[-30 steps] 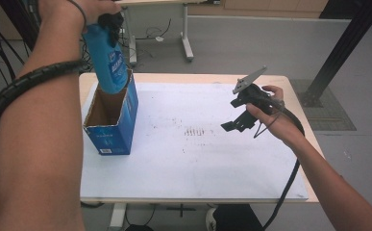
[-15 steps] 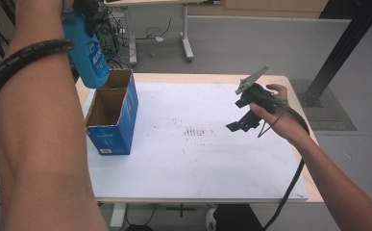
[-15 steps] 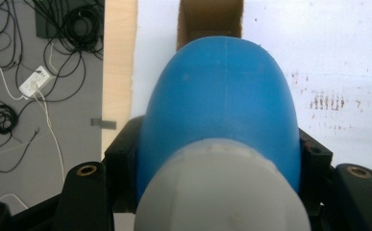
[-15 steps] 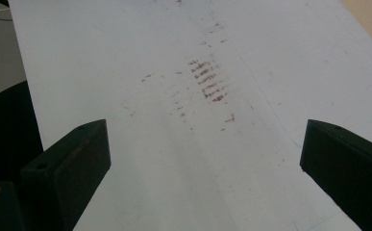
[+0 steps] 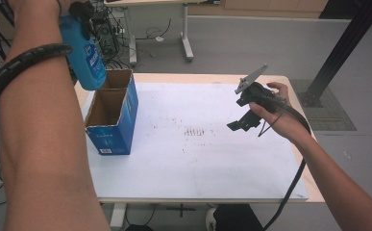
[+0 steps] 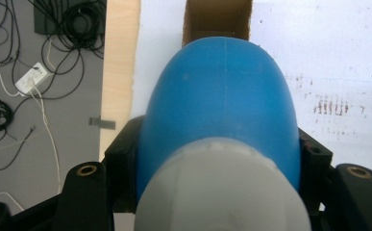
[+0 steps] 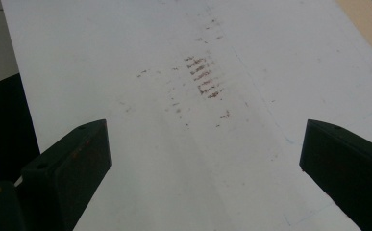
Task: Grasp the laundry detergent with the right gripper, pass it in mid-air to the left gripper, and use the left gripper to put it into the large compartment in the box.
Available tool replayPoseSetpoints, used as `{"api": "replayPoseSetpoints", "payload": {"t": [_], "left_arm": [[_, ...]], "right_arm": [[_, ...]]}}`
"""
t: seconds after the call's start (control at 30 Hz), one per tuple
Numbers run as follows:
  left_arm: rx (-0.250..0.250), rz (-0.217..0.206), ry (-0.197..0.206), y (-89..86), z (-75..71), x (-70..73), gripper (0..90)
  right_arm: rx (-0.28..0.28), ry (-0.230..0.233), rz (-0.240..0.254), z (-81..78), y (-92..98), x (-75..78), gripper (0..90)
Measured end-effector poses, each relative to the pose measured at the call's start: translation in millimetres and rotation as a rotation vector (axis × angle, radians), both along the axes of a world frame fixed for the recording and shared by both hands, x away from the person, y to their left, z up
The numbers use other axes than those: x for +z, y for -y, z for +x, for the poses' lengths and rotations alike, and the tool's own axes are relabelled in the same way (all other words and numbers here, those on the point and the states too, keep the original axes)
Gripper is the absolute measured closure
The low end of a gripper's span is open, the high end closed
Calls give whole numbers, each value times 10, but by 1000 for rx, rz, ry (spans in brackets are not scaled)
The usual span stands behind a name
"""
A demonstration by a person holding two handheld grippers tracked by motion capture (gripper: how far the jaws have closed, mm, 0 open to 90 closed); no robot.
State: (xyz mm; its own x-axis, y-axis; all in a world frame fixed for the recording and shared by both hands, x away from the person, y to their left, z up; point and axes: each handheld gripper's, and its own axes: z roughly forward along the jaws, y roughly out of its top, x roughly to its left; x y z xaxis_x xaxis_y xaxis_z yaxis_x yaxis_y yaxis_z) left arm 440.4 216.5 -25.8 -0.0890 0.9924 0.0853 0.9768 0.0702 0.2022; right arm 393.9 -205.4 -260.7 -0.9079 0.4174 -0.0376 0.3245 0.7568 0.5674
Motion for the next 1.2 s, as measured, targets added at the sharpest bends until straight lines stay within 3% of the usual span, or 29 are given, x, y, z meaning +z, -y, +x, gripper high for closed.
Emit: {"api": "replayPoseSetpoints", "payload": {"t": [1.2], "left_arm": [[-6,-37,-38,-73,99,-807,372]], "right_arm": [[-3,-1,-32,-70,45,-31,38]]}}
